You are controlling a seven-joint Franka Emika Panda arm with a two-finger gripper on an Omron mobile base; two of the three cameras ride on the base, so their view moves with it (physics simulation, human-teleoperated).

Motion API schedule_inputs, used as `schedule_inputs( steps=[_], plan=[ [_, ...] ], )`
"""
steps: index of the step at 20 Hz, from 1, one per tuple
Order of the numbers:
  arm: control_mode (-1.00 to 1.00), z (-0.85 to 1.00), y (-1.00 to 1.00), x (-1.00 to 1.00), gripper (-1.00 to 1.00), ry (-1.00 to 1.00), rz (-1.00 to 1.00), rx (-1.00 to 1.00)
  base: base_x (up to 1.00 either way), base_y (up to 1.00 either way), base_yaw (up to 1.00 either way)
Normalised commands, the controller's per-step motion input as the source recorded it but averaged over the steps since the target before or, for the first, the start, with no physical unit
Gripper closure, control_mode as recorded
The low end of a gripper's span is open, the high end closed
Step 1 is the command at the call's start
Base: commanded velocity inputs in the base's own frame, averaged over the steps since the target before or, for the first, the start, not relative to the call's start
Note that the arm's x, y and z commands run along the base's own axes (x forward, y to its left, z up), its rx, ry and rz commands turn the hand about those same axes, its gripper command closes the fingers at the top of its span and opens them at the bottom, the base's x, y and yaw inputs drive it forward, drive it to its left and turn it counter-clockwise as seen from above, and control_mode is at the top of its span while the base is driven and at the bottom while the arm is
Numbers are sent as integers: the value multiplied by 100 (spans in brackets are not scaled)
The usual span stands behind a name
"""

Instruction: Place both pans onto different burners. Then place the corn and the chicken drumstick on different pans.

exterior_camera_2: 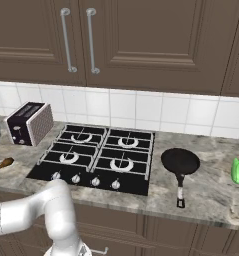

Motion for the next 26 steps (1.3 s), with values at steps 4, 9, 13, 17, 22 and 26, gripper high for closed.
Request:
schedule_inputs(
  steps=[4, 9, 13, 17, 22, 26],
  plan=[
    [-100, 0, 12, -46, 100, 0, 0, 0, 0, 0, 0],
    [-100, 0, -2, -41, 100, 0, -6, 0, 0, 0, 0],
    [-100, 0, -30, -26, 100, -1, -12, 0, 0, 0, 0],
    [-100, 0, -52, -10, 100, -1, -13, 0, 0, 0, 0],
    [-100, 0, -53, 0, 100, 0, -10, 0, 0, 0, 0],
    [-100, 0, -50, -15, 100, 0, -9, 0, 0, 0, 0]
  ],
)
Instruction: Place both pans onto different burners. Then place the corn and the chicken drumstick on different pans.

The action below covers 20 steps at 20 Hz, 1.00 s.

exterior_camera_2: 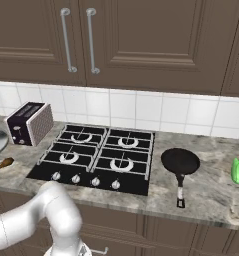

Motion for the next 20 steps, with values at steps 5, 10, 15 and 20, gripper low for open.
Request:
schedule_inputs(
  steps=[5, 10, 15, 20],
  plan=[
    [-100, 0, -50, -19, 100, -2, -7, 0, 0, 0, 0],
    [-100, 0, -57, -4, 100, 0, -5, 1, 0, 0, 0],
    [-100, 0, -70, 0, 100, 0, -4, 2, 0, 0, 0],
    [-100, 1, -72, 0, 100, 0, -3, 6, 0, 0, 0]
  ],
)
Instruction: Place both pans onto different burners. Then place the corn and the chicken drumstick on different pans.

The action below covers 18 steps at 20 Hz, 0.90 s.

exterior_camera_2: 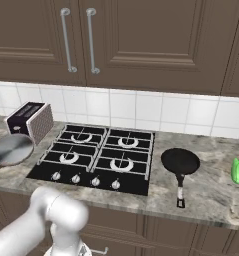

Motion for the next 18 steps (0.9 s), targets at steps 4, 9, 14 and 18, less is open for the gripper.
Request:
schedule_inputs(
  steps=[4, 9, 14, 18],
  plan=[
    [-100, 1, -62, 0, 100, 0, 0, 11, 0, 0, 0],
    [-100, 1, -58, 0, 100, 0, 0, 11, 0, 0, 0],
    [-100, 0, -54, 0, 100, 0, 0, 7, 0, 0, 0],
    [-100, 0, -48, 8, 100, 0, 0, 2, 0, 0, 0]
  ],
)
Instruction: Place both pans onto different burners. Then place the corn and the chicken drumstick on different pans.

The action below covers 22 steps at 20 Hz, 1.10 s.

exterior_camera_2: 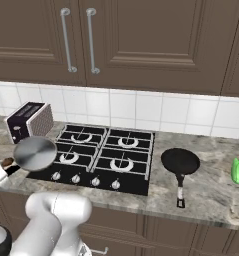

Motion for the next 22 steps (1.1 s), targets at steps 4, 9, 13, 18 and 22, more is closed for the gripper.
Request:
schedule_inputs(
  steps=[4, 9, 13, 18, 22],
  plan=[
    [-100, 0, -49, 13, 100, 0, 0, 0, 0, 0, 0],
    [-100, 0, -53, 9, 100, 0, -2, 0, 0, 0, 0],
    [-100, 0, -53, 13, 100, 0, -1, 0, 0, 0, 0],
    [-100, 0, -35, 27, 100, 0, 0, 2, 0, 0, 0],
    [-100, -2, -8, 28, 100, 0, 0, 0, 0, 0, 0]
  ],
)
